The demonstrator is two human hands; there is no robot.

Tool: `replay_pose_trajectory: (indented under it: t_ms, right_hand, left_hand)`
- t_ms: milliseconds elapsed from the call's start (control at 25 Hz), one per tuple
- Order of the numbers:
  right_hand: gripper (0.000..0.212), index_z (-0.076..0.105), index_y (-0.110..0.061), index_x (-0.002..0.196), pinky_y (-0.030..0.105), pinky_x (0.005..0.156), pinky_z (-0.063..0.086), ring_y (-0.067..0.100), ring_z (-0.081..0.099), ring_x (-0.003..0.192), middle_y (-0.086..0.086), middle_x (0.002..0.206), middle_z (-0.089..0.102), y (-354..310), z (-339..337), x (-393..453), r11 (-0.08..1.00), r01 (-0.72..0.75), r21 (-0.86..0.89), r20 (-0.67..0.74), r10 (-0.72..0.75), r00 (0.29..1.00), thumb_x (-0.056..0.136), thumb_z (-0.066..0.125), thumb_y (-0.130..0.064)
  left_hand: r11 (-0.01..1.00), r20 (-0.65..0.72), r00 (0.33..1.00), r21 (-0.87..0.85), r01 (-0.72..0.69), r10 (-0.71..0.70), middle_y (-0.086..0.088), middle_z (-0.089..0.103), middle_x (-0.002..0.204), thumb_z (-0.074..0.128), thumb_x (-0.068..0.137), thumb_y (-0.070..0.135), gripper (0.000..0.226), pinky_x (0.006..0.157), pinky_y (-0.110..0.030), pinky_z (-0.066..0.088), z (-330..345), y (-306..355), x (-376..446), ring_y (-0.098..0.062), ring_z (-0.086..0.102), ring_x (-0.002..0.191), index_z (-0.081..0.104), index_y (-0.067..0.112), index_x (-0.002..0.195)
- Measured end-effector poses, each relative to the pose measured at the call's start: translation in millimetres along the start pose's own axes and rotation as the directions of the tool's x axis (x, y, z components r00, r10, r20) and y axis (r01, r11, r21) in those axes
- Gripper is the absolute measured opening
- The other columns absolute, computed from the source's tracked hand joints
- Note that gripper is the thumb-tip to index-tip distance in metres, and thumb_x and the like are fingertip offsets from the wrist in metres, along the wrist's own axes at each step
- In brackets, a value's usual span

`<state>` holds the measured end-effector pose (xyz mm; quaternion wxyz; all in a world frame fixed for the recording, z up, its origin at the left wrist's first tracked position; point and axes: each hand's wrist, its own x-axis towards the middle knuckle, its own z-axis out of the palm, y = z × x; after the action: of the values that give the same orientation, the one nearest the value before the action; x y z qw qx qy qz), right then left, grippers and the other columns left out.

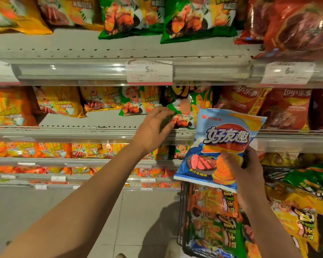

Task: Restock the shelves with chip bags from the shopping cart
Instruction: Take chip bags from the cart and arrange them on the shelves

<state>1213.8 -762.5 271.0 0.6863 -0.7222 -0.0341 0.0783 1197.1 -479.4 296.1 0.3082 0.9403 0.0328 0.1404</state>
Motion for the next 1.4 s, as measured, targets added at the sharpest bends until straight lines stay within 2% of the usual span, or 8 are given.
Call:
replay_pose_trajectory:
  t_ms: [240,360,560,760,880,1120,1280,1400]
  right_hand:
    - [0.045,0.063,-0.038,0.119,0.049,0.09,0.059,0.016,0.07,0.104,-0.009,0.113,0.073,-17,81,-32,0.998,0.06,-0.02,0.078,-0.058,0.995,0.077,0.078,-0.039]
    - [0.057,0.059,-0.026,0.129,0.048,0.094,0.056,0.024,0.065,0.114,0.001,0.123,0.068,-23,147,-51,0.995,0.087,-0.038,0.107,-0.082,0.991,0.077,0.079,-0.037]
    - [0.042,0.064,-0.03,0.119,0.023,0.072,0.058,0.013,0.07,0.094,-0.001,0.111,0.074,-26,287,-101,0.989,0.14,0.042,0.168,-0.145,0.975,0.081,0.079,-0.023]
    - [0.037,0.067,-0.033,0.106,0.041,0.078,0.055,0.008,0.07,0.087,-0.002,0.098,0.075,-25,434,-158,0.985,0.175,-0.009,0.293,-0.165,0.942,0.078,0.08,-0.014]
    - [0.031,0.07,-0.046,0.091,0.025,0.066,0.054,-0.005,0.067,0.069,-0.017,0.082,0.075,-38,526,-187,0.981,0.193,0.018,0.413,-0.183,0.892,0.072,0.076,-0.022]
    - [0.023,0.067,-0.029,0.098,0.043,0.081,0.053,0.023,0.069,0.087,-0.002,0.097,0.076,-51,677,-200,0.969,0.246,0.039,0.553,-0.226,0.802,0.076,0.075,-0.029]
    - [0.025,0.065,-0.03,0.1,0.039,0.082,0.054,0.012,0.064,0.082,-0.017,0.087,0.071,-51,776,-191,0.98,0.146,0.136,0.539,-0.197,0.819,0.081,0.075,-0.018]
    - [0.044,0.058,-0.013,0.13,0.027,0.091,0.052,0.009,0.063,0.099,-0.004,0.115,0.07,-65,834,-182,0.972,0.18,0.149,0.474,-0.23,0.85,0.089,0.073,-0.008]
  left_hand:
    - [0.965,0.019,0.992,0.238,0.113,-0.121,-0.01,0.04,0.156,0.059,0.099,0.04,0.059,0.12,-0.046,0.025,-56,-63,-63,-0.029,0.033,0.146,0.044,0.019,0.151]
    - [0.916,0.035,0.98,0.365,0.168,-0.194,-0.007,0.033,0.16,0.055,0.099,0.048,0.067,0.121,-0.048,0.021,-105,-112,-108,-0.025,0.026,0.15,0.032,0.024,0.157]
    - [0.922,0.02,0.961,0.291,0.257,-0.274,-0.015,0.034,0.159,0.064,0.096,0.039,0.073,0.12,-0.037,0.027,-224,-203,-204,-0.031,0.032,0.147,0.031,0.016,0.158]
    - [0.876,-0.064,0.919,0.285,0.39,-0.388,-0.017,0.038,0.155,0.068,0.095,0.031,0.071,0.119,-0.037,0.029,-342,-286,-308,-0.032,0.036,0.144,0.036,0.012,0.155]
    - [0.836,-0.169,0.873,0.253,0.487,-0.458,-0.017,0.038,0.156,0.069,0.094,0.03,0.066,0.119,-0.037,0.029,-397,-331,-355,-0.032,0.036,0.145,0.042,0.012,0.152]
    - [0.769,-0.244,0.787,0.186,0.611,-0.566,-0.016,0.034,0.156,0.069,0.094,0.029,0.063,0.118,-0.037,0.03,-462,-416,-403,-0.03,0.038,0.143,0.044,0.014,0.151]
    - [0.764,-0.237,0.787,0.202,0.613,-0.569,-0.016,0.04,0.152,0.07,0.094,0.024,0.059,0.117,-0.033,0.031,-505,-479,-409,-0.031,0.042,0.14,0.049,0.01,0.147]
    - [0.797,-0.226,0.824,0.22,0.563,-0.52,-0.018,0.044,0.149,0.071,0.093,0.019,0.057,0.116,-0.038,0.036,-534,-515,-401,-0.034,0.042,0.14,0.051,0.006,0.145]
